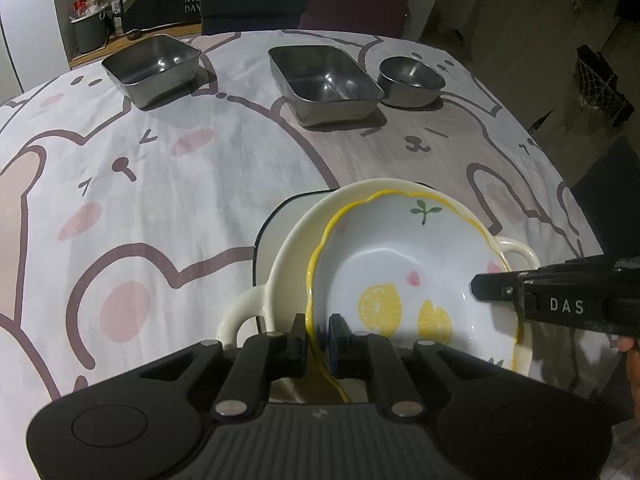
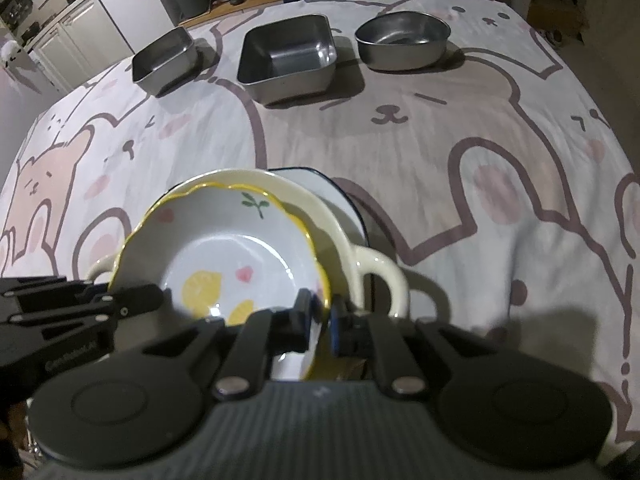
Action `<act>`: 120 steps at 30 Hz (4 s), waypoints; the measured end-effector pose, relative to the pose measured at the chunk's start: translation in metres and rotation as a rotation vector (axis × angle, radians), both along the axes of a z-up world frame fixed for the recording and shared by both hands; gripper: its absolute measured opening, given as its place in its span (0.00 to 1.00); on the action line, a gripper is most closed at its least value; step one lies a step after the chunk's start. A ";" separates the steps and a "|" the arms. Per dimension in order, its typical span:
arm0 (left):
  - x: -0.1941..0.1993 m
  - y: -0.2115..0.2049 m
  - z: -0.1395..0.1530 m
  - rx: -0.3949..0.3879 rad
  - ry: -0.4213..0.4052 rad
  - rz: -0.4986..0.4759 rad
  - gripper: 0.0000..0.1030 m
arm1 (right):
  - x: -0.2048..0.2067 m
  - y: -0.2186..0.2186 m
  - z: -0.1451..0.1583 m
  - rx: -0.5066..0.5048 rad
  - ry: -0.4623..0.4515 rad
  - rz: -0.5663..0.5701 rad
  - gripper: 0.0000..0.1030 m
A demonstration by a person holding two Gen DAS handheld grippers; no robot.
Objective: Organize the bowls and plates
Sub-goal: 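Lower the lemon bowl into the cream bowl and open both grippers, then move both grippers away from the stacked bowls toward the steel trays, then close both grippers on the rim of a rectangular steel tray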
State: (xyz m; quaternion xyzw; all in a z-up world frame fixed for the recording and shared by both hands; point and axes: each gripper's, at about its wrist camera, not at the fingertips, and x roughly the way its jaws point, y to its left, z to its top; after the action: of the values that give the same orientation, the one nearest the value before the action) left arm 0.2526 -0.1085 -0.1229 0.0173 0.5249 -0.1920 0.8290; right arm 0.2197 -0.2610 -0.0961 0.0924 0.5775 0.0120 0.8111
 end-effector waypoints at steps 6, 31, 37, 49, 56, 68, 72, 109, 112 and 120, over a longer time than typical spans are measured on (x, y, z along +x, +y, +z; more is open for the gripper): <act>0.000 0.002 -0.001 -0.011 0.008 -0.002 0.11 | 0.002 0.002 0.000 -0.004 0.015 0.017 0.17; -0.009 0.002 0.017 -0.010 -0.029 0.001 0.34 | -0.001 0.002 0.014 -0.028 -0.026 0.036 0.19; -0.011 0.003 0.019 -0.017 -0.027 -0.009 0.39 | -0.002 0.003 0.015 -0.030 -0.028 0.038 0.19; -0.021 0.010 0.035 -0.033 -0.066 -0.009 0.65 | -0.020 -0.001 0.034 -0.006 -0.097 0.052 0.57; -0.031 0.019 0.051 -0.027 -0.129 0.006 0.94 | -0.037 -0.006 0.051 -0.009 -0.167 0.061 0.87; -0.023 0.038 0.092 -0.008 -0.333 0.008 1.00 | -0.044 -0.006 0.080 -0.009 -0.306 0.043 1.00; 0.001 0.050 0.101 -0.041 -0.363 0.028 1.00 | -0.028 -0.006 0.085 0.008 -0.342 0.007 1.00; 0.223 0.193 0.027 -0.061 -0.463 0.282 1.00 | 0.240 0.141 -0.025 0.298 -0.276 -0.334 0.80; 0.231 0.196 0.025 -0.077 -0.485 0.280 1.00 | 0.247 0.151 -0.037 0.326 -0.267 -0.383 0.70; 0.246 0.196 0.015 -0.121 -0.491 0.276 0.93 | 0.262 0.164 -0.047 0.367 -0.246 -0.397 0.47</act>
State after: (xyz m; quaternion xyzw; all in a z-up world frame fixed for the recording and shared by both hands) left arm 0.4984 0.0873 -0.1082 -0.0580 0.2935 -0.0985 0.9491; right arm 0.4814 -0.0969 -0.1435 0.3464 0.4337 -0.0317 0.8312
